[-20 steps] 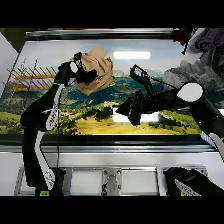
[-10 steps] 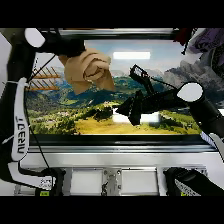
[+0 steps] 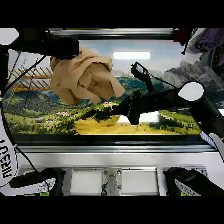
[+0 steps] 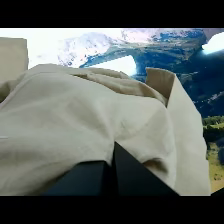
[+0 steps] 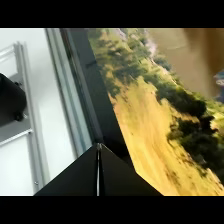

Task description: Fold the clothes and pants, and hang the long-sleeved shirts on hangers.

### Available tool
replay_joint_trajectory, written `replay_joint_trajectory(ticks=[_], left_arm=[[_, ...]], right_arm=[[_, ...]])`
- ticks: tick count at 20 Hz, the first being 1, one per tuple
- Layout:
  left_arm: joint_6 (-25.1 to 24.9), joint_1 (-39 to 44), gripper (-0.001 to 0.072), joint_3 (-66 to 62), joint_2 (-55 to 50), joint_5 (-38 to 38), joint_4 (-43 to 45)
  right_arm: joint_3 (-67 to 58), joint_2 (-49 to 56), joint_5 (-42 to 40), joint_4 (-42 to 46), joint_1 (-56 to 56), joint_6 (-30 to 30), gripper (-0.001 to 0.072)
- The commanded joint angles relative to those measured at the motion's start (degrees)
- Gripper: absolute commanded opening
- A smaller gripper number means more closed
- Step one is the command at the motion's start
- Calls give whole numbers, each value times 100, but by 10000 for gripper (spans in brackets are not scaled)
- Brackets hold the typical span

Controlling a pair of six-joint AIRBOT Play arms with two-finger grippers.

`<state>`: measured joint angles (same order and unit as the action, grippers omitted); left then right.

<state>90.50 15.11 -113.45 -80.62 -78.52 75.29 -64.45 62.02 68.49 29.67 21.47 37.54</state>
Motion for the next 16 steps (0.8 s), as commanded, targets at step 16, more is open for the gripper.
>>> replay_joint_trajectory(ticks=[16], left_arm=[[407,3191,14,935,1519,-850,92]], right_arm=[[-503,-2291,-1530,2448,-2754,3001,10]])
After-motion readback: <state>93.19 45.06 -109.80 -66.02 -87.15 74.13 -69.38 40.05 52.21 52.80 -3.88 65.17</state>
